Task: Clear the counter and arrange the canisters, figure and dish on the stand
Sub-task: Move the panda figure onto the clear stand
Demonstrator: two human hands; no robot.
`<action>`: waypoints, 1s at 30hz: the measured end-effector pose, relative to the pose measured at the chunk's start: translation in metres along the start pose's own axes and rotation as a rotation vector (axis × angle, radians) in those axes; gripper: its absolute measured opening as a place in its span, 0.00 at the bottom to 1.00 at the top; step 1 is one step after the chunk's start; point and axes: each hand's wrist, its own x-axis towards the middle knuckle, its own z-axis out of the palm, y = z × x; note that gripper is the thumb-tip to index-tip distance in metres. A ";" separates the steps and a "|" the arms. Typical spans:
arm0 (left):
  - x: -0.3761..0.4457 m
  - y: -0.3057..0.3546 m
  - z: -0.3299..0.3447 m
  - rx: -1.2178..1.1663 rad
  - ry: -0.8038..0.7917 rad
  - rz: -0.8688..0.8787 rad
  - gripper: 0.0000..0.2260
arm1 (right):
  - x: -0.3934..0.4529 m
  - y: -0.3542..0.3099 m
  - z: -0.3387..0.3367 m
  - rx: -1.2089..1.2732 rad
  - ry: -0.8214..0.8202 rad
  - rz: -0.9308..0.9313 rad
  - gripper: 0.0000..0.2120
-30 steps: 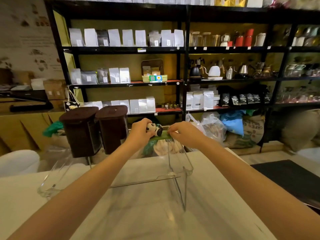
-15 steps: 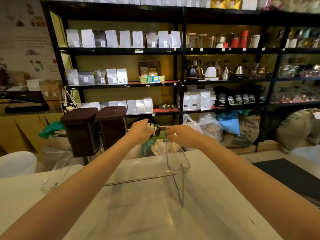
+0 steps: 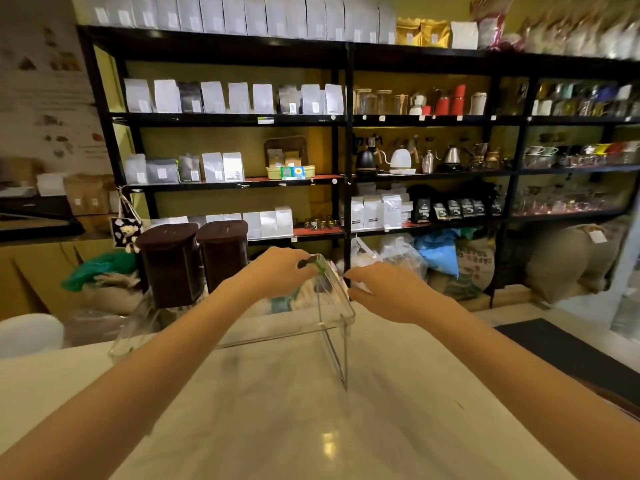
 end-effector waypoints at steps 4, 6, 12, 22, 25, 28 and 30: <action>-0.046 0.019 0.022 -0.083 0.029 0.113 0.23 | -0.065 0.002 0.007 0.022 -0.019 0.052 0.23; -0.067 0.027 0.036 -0.072 0.047 0.167 0.26 | -0.096 0.005 0.015 0.024 -0.035 0.053 0.26; -0.127 0.036 0.082 -0.082 -0.094 0.219 0.29 | -0.169 0.012 0.036 0.103 -0.151 0.041 0.25; -0.202 0.040 0.139 -0.270 -0.390 0.174 0.56 | -0.247 -0.005 0.050 0.247 -0.280 0.092 0.23; -0.212 0.044 0.149 -0.379 -0.309 0.134 0.61 | -0.259 -0.012 0.050 0.226 -0.262 0.086 0.21; -0.223 0.053 0.156 -0.388 -0.212 0.129 0.59 | -0.265 -0.015 0.049 0.284 -0.239 0.105 0.19; -0.226 0.057 0.159 -0.384 -0.151 0.114 0.54 | -0.266 -0.015 0.050 0.353 -0.242 0.133 0.19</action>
